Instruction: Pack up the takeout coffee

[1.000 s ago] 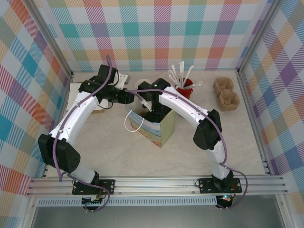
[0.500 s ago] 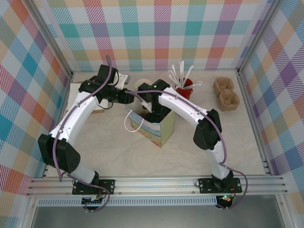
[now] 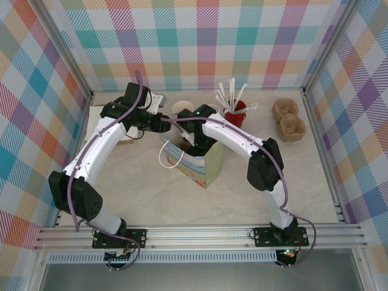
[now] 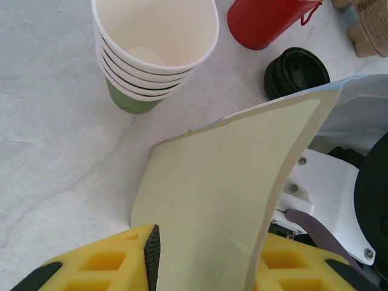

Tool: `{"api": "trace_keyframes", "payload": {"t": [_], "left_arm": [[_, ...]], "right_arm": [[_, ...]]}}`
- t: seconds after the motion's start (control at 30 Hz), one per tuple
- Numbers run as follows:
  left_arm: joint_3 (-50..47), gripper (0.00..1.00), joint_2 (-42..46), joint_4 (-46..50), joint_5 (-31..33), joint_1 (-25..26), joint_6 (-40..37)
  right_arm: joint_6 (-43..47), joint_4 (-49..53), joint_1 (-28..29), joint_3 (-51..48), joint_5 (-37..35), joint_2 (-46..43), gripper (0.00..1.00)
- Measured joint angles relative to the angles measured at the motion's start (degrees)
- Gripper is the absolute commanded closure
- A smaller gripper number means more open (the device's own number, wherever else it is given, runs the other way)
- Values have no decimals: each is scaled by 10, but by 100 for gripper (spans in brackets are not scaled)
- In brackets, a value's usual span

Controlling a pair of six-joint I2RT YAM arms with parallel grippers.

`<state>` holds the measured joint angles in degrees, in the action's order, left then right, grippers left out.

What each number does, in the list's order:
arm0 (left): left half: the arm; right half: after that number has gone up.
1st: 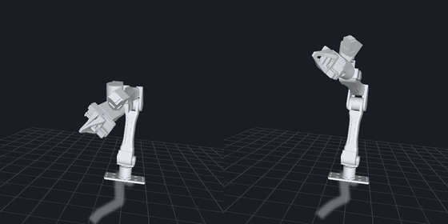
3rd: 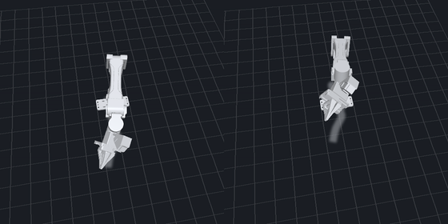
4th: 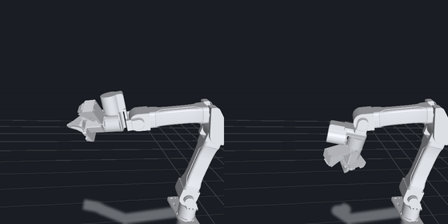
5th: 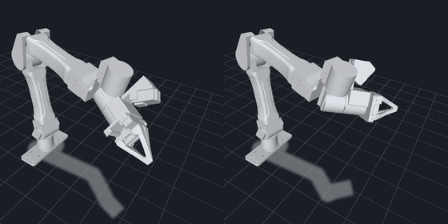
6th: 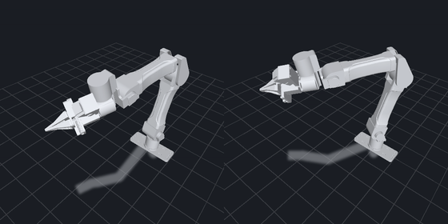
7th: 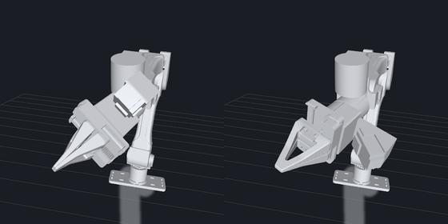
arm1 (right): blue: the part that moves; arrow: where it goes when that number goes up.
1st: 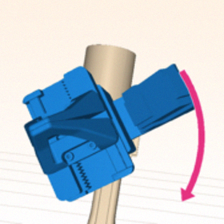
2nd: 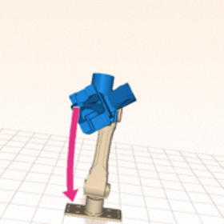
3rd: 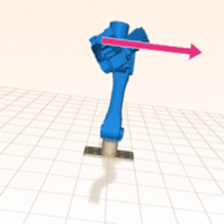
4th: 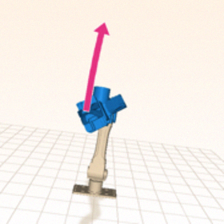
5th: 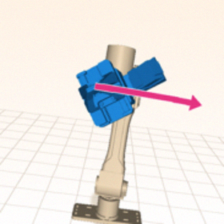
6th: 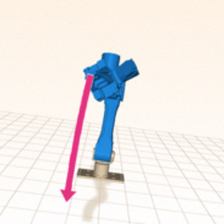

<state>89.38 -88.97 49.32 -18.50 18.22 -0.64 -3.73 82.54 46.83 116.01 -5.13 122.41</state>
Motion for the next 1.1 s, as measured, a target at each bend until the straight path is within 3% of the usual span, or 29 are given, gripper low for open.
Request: {"api": "trace_keyframes", "payload": {"t": [1.1], "left_arm": [[0, 65, 0, 0, 0, 0, 0]], "right_arm": [[2, -28, -3, -9, 13, -20, 21]]}}
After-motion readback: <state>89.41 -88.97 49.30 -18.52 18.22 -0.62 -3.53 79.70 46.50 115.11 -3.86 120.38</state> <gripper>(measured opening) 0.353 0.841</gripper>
